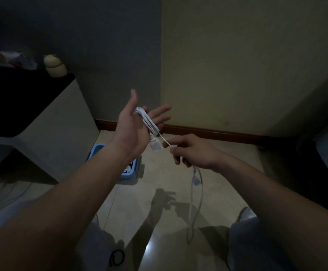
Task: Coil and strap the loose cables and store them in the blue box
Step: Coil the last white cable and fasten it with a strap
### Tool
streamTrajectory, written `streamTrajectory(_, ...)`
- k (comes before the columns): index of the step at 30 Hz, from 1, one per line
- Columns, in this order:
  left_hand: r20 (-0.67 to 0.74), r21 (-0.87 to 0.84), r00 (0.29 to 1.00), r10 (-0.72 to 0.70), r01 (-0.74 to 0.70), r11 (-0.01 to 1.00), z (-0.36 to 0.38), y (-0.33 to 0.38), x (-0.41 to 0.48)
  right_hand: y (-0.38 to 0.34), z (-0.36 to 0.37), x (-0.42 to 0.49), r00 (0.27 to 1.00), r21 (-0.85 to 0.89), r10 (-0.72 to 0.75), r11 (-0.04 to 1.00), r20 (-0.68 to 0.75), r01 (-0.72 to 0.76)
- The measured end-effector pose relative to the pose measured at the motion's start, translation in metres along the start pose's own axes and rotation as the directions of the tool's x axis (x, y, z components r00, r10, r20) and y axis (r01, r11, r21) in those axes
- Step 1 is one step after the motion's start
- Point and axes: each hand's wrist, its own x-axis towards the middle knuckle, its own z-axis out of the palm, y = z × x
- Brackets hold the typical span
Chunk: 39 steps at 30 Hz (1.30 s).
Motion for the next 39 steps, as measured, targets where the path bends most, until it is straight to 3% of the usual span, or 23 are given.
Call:
streamTrajectory(8, -0.080, 0.433, 0.995, 0.051, -0.011, 0.901, 0.010, -0.013, 0.004, -0.010, -0.002, -0.006, 0.998, -0.055, -0.068, 0.996, 0.015, 0.069)
streamTrajectory(14, 0.006, 0.739, 1.000, -0.008, 0.001, 0.673, 0.005, -0.039, 0.002, -0.012, -0.009, -0.011, 0.990, -0.083, -0.142, 0.987, -0.014, 0.140)
streamTrajectory(20, 0.094, 0.852, 0.990, -0.108, -0.024, 0.523, 0.002, -0.052, 0.005, -0.010, -0.017, -0.009, 0.973, -0.169, -0.196, 0.970, -0.121, 0.175)
streamTrajectory(22, 0.100, 0.918, 0.989, -0.105, -0.051, 0.394, 0.001, -0.050, 0.007, -0.008, -0.020, -0.007, 0.970, -0.247, -0.207, 0.954, -0.132, 0.170)
streamTrajectory(26, 0.199, 0.977, 0.972, -0.126, -0.207, -0.050, -0.004, -0.037, 0.005, -0.003, -0.028, -0.005, 0.980, -0.376, -0.181, 0.916, -0.087, 0.136)
streamTrajectory(29, 0.141, 0.925, 0.974, -0.177, -0.193, -0.328, -0.015, -0.026, 0.004, 0.008, -0.043, -0.003, 0.989, -0.408, -0.088, 0.912, -0.119, 0.032)
streamTrajectory(31, 0.098, 0.944, 0.981, -0.170, -0.145, -0.295, -0.019, -0.019, 0.004, 0.017, -0.052, -0.001, 0.989, -0.384, -0.047, 0.923, -0.138, -0.010)
streamTrajectory(35, 0.054, 0.998, 0.988, -0.147, -0.049, 0.040, -0.021, -0.009, 0.004, 0.033, -0.063, 0.002, 0.992, -0.372, 0.008, 0.927, -0.129, -0.056)
streamTrajectory(39, -0.032, 0.933, 0.990, -0.139, 0.079, 0.352, -0.022, -0.005, 0.001, 0.041, -0.063, 0.003, 0.994, -0.342, 0.020, 0.938, -0.105, -0.055)
